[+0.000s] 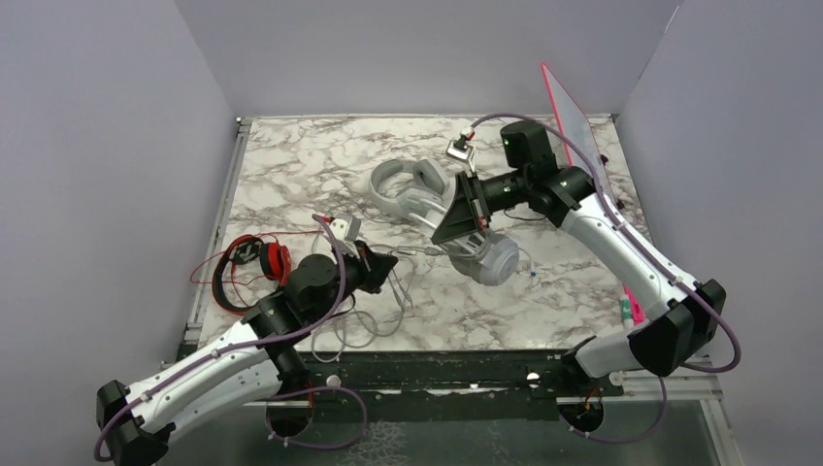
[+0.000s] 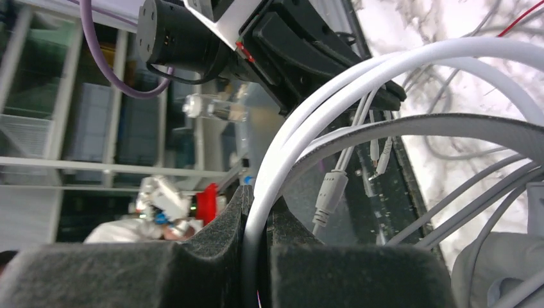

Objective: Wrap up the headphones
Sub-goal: Adjust the headphones cable.

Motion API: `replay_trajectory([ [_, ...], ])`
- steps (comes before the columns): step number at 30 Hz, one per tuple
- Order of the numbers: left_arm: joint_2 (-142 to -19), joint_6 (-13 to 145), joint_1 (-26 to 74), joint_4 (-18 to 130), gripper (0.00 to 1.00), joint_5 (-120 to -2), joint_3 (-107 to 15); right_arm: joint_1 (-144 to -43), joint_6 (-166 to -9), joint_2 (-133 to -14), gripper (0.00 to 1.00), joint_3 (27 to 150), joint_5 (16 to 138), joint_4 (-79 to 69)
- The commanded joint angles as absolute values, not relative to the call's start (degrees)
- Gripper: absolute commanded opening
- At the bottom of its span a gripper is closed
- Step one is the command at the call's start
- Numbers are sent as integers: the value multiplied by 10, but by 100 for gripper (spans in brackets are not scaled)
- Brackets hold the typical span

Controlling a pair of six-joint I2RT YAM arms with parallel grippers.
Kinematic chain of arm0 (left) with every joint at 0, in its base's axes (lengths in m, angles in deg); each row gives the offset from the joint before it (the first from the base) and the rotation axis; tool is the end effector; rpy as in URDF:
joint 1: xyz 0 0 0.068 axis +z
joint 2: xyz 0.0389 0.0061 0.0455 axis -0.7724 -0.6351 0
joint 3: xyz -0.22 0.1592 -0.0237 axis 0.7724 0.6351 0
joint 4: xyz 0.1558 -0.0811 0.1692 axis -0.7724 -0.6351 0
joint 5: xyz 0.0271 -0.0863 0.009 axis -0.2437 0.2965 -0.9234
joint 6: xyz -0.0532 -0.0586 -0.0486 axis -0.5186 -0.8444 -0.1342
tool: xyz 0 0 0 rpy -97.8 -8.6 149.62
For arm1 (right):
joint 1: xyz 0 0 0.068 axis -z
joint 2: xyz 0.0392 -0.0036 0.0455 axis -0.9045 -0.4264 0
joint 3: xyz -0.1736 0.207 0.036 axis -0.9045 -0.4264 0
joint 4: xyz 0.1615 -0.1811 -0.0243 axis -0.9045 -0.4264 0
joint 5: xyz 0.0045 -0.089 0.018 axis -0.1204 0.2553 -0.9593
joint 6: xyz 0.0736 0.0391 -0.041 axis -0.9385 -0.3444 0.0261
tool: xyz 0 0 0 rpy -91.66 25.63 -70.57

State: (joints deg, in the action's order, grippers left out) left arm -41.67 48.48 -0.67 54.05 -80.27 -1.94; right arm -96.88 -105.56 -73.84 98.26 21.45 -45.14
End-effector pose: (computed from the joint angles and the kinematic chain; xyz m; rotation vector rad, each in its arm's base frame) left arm 0.1342 -0.1422 0.2749 0.2032 1.7806 -0.8671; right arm 0.2082 0.2190 0.3812 -0.8269 2.1939 1.7450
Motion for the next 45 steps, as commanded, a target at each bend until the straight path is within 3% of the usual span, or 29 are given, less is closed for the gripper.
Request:
replay_trajectory([
  [1,-410,369,-2,317,0,-856,-40,-946,-1265,-696,1,892,84,-197],
  [8,-343,293,-2,238,0,-849,-27,-915,-1395,-712,1,797,70,-53],
  [14,-374,266,-3,239,0,-859,-33,-907,-1483,-743,1,713,59,105],
  [32,-542,335,17,297,0,-904,-59,-818,-1417,-858,1,632,41,118],
  [38,-568,383,68,333,0,-858,-60,-796,-1323,-891,2,665,45,12],
  [45,-610,424,114,392,0,-772,-48,-789,-1111,-921,14,771,125,-251],
])
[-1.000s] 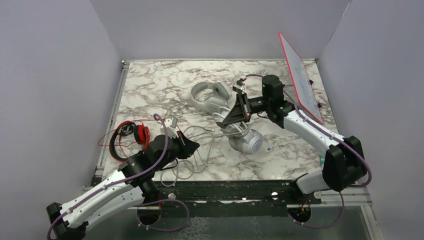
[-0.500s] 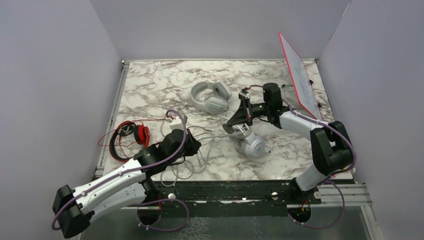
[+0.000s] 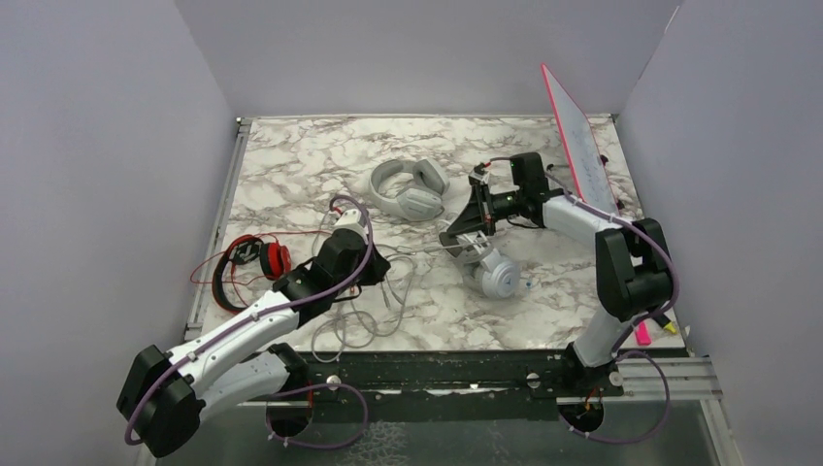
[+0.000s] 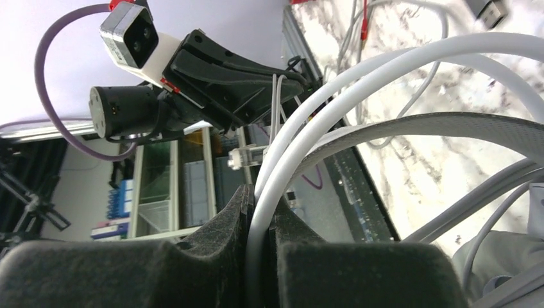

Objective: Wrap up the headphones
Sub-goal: Adjust the headphones cable.

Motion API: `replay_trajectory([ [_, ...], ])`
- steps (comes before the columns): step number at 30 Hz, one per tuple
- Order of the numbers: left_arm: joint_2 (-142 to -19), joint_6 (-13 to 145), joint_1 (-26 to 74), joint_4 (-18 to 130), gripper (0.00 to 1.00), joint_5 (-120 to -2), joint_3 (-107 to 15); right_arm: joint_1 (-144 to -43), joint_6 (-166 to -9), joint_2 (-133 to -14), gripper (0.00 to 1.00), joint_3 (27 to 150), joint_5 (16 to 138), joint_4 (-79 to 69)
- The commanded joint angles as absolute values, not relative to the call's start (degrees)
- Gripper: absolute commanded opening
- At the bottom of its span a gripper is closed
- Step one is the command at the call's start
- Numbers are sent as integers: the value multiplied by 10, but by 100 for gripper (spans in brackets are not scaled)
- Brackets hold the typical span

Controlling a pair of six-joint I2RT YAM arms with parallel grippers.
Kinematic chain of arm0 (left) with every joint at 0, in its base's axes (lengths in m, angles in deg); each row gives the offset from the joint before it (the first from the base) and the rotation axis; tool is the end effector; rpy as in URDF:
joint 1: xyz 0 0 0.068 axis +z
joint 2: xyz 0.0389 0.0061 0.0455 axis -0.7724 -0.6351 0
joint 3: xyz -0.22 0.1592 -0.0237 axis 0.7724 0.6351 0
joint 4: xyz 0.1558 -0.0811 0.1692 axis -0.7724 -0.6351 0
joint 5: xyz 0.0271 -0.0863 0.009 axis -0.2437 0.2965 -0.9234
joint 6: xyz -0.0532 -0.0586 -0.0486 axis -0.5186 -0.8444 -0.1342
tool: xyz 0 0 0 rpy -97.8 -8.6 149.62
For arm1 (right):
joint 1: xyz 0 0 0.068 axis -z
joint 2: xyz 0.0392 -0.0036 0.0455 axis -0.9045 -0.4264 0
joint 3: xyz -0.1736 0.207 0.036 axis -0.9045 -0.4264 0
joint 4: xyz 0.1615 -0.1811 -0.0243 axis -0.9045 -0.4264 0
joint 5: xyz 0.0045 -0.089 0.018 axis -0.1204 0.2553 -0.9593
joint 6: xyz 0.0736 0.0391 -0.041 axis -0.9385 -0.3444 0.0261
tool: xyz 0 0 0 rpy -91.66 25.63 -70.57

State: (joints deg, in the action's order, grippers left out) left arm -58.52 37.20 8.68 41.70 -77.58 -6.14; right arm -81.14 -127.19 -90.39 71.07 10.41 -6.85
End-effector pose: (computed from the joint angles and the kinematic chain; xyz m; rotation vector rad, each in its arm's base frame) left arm 0.1764 -0.1424 0.2145 -0.0516 2.2232 -0.6704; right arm 0.3040 0.1734 0.2093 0.1398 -2.3898 -1.9884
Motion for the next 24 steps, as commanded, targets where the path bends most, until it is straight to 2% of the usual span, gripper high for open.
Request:
replay_trajectory([
  [1,-616,430,115,403,0,-764,-48,-789,-1092,-924,16,787,145,-280],
  [5,-635,451,115,442,0,-734,-47,-781,-1085,-939,20,795,151,-284],
  [14,-665,462,115,465,0,-719,-60,-781,-979,-941,37,875,276,-406],
  [24,-693,445,115,527,0,-676,-42,-808,-952,-896,53,917,408,-483],
])
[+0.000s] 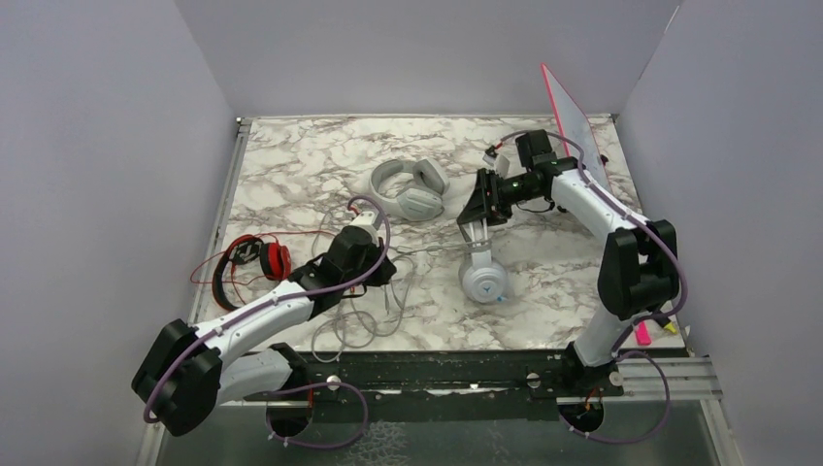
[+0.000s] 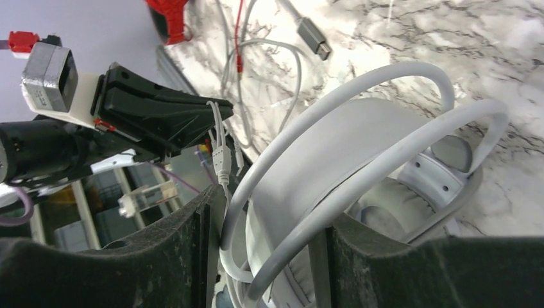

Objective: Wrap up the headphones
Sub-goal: Adjust the headphones cable.

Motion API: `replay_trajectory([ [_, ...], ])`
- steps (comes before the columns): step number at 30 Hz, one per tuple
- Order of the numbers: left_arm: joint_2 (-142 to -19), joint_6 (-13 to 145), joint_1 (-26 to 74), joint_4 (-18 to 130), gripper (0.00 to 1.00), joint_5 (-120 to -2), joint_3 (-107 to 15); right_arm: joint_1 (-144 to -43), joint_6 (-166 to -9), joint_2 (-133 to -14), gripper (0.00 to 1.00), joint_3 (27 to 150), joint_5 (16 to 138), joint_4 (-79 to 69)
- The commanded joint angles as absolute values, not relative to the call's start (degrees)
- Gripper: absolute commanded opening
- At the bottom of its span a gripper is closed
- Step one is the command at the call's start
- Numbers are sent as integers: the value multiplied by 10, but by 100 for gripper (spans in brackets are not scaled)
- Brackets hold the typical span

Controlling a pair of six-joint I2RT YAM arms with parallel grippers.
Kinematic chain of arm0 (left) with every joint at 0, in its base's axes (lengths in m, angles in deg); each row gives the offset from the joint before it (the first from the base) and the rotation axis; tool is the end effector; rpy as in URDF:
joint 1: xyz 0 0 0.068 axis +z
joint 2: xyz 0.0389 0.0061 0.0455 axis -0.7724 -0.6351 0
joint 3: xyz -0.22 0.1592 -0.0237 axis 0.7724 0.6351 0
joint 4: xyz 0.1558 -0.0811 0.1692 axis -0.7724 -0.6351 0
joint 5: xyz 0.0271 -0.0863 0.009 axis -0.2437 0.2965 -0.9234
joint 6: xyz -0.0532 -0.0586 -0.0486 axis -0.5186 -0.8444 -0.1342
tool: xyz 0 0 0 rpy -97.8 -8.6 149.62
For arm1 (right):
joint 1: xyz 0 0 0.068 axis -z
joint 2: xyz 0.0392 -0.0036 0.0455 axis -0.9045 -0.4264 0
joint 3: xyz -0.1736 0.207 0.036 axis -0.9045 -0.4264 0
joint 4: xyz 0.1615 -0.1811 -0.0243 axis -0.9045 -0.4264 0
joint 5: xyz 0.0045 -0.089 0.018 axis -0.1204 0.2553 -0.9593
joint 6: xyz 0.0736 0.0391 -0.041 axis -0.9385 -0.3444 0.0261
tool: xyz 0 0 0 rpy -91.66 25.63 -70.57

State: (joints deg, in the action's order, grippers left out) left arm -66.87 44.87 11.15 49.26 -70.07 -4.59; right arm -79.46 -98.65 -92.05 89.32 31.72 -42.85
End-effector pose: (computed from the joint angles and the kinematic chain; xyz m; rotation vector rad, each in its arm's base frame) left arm 0.1922 -0.1569 0.1897 0.1315 2.2753 -0.6797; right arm 0.3265 0.1548 0.2282 -0.2481 2.5959 1.4191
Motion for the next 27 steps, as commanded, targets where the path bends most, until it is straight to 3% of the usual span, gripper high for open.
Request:
replay_trajectory([
  [1,-698,445,115,529,0,-676,-43,-812,-950,-894,55,923,420,-489],
  [5,-710,442,115,553,0,-674,-37,-835,-951,-890,59,949,478,-516],
  [10,-732,433,115,573,0,-653,-35,-864,-966,-885,77,974,559,-541],
  [13,-737,430,115,580,0,-648,-32,-881,-979,-886,92,991,617,-560],
  [15,-737,430,115,581,0,-647,-32,-902,-984,-888,96,1008,671,-579],
  [21,-736,430,115,581,0,-647,-33,-977,-993,-905,95,1056,884,-659],
  [27,-744,432,115,581,0,-650,-30,-1007,-998,-917,77,1071,964,-715],
])
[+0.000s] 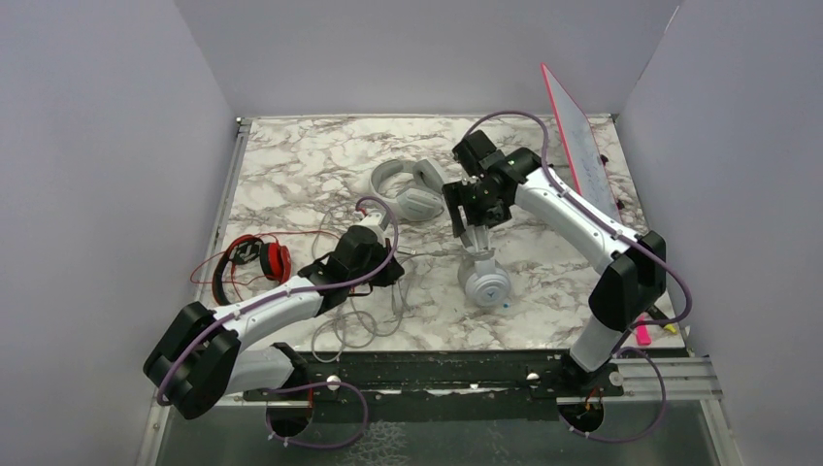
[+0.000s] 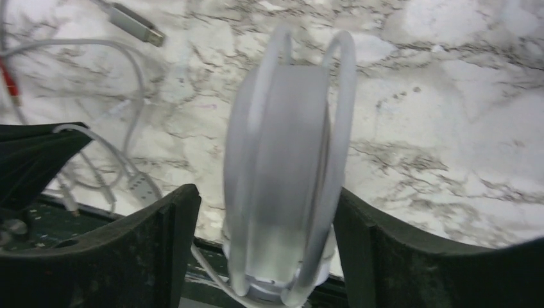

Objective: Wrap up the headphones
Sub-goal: Adjust the headphones cable, then place the headphones at the center of the board.

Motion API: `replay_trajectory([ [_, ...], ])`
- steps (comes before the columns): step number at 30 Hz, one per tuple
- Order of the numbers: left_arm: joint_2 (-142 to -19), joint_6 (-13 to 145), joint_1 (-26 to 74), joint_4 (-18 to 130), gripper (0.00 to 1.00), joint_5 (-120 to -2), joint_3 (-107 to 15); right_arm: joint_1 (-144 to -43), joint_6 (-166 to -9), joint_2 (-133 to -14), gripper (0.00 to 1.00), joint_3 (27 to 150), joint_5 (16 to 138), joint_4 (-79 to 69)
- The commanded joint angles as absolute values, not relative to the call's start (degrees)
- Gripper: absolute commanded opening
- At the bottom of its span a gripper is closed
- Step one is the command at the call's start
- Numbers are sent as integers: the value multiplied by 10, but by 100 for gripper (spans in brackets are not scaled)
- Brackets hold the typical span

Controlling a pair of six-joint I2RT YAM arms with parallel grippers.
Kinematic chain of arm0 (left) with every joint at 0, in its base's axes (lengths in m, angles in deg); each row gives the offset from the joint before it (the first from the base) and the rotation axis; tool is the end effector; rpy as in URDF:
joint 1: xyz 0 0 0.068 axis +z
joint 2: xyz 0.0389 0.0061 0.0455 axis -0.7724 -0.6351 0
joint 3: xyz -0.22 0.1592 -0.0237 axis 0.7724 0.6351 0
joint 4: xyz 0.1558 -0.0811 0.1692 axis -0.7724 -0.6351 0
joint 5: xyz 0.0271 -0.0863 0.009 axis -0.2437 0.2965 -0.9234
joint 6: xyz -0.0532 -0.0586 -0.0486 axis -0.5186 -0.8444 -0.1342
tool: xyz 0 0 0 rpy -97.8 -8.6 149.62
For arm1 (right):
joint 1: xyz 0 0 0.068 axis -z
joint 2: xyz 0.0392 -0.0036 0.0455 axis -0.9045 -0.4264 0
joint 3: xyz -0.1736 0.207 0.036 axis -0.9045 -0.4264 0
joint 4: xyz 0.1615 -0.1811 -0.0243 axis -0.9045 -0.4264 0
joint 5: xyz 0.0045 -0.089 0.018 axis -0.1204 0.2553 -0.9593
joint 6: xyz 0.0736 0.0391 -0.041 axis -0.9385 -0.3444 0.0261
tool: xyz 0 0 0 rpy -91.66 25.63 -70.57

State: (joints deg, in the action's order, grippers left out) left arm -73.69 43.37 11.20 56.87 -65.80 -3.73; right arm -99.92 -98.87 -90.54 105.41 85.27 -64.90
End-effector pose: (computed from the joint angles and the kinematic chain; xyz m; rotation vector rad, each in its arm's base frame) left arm 0.2020 -0.1727 0.1734 0.1459 2.3004 -0.7673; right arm 0.2887 0.2025 0.2662 -0.4046 2.7292 0.2461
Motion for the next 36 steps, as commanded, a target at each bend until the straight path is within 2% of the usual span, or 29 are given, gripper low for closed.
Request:
replay_trajectory([
  [1,-745,433,115,580,0,-651,-31,-1007,-996,-918,73,1068,967,-713],
  [10,-733,440,115,564,0,-659,-35,-1007,-966,-933,56,1069,993,-691],
  [12,-727,442,115,562,0,-662,-33,-1007,-954,-920,46,1058,974,-670],
  [15,-716,446,115,560,0,-665,-33,-1007,-934,-907,19,1044,933,-641],
  [18,-701,455,115,552,0,-666,-35,-1005,-908,-898,2,1035,882,-626],
  [25,-608,477,114,506,0,-669,-42,-916,-835,-880,1,1000,550,-576],
  [31,-544,476,113,453,0,-634,-52,-883,-819,-880,1,980,308,-552],
  [36,-544,468,114,421,0,-626,-57,-874,-812,-922,1,940,272,-541],
])
